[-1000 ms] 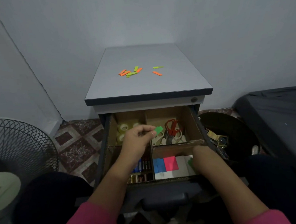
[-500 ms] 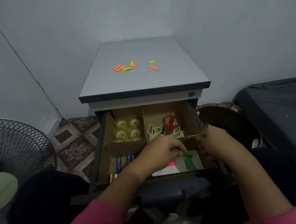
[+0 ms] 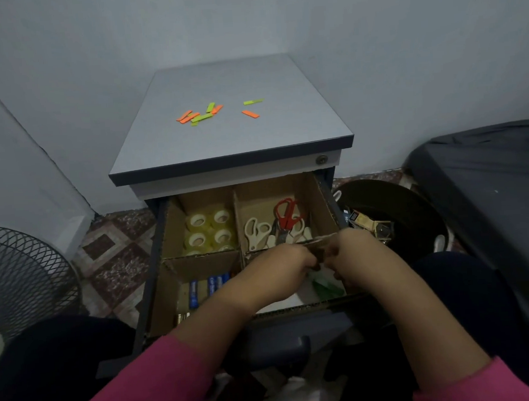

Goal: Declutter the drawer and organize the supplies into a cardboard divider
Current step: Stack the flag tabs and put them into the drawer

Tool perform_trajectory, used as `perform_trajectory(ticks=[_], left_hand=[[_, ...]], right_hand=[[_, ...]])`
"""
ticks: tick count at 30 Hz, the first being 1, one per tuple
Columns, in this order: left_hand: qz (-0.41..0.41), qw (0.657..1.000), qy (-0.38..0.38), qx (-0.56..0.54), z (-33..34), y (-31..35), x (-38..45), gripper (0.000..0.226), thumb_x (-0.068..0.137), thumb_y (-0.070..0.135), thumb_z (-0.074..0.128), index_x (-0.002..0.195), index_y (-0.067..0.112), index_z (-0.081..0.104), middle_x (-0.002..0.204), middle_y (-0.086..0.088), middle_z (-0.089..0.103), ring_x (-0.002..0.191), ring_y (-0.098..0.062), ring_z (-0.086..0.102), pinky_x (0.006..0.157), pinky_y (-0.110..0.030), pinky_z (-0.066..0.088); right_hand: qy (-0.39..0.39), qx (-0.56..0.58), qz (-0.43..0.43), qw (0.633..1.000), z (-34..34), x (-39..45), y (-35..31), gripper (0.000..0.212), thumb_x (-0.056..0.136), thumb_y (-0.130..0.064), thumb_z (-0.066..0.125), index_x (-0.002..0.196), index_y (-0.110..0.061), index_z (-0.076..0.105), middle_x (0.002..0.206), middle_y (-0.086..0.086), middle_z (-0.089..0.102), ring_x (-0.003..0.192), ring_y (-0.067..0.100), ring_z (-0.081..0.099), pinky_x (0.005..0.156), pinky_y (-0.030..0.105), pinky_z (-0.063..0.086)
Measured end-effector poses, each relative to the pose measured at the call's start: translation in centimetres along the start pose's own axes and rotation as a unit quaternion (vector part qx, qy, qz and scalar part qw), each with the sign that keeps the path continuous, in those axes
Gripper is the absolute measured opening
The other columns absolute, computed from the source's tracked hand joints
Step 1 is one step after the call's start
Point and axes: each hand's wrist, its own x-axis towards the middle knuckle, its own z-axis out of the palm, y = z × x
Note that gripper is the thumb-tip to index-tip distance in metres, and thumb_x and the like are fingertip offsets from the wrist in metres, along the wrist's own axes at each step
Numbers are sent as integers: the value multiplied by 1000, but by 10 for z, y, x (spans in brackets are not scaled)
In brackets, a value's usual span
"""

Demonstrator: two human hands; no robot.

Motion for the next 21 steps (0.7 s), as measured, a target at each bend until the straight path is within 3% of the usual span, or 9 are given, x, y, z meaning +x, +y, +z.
perform_trajectory(ticks=[3,5,11,21], left_hand=[[-1,998,2,64,-5,-15,-19,30,87,4,50,101,22,69,101,-1,65,90,-19,60,79,-39,53],[-8,993,-14,115,-4,-23,-31,28,84,1,48,96,18,67,96,-2,62,88,-22,58,75,-40,52],[18,984,21,178,-1,-16,-43,42,93,6,44,127,25,59,108,-4,55,106,-24,48,73,-29,30],[12,980,13,200,1,-17,-41,45,94,6,44,133,26,56,112,-6,56,109,-26,48,87,-34,38]], right_hand=[[15,-93,0,996,12,-3,-10,18,90,-13,58,108,-9,62,88,3,53,93,23,61,75,30,48],[41,-115,-19,992,22,-8,-12,13,91,-10,55,102,-6,62,86,4,55,90,24,60,73,30,47],[67,-123,-29,990,35,-11,-15,20,94,-7,45,104,-5,62,112,10,63,105,28,61,75,30,44],[87,-162,-30,983,37,-9,-13,17,95,-10,46,104,-9,61,109,7,63,102,22,62,69,26,41]])
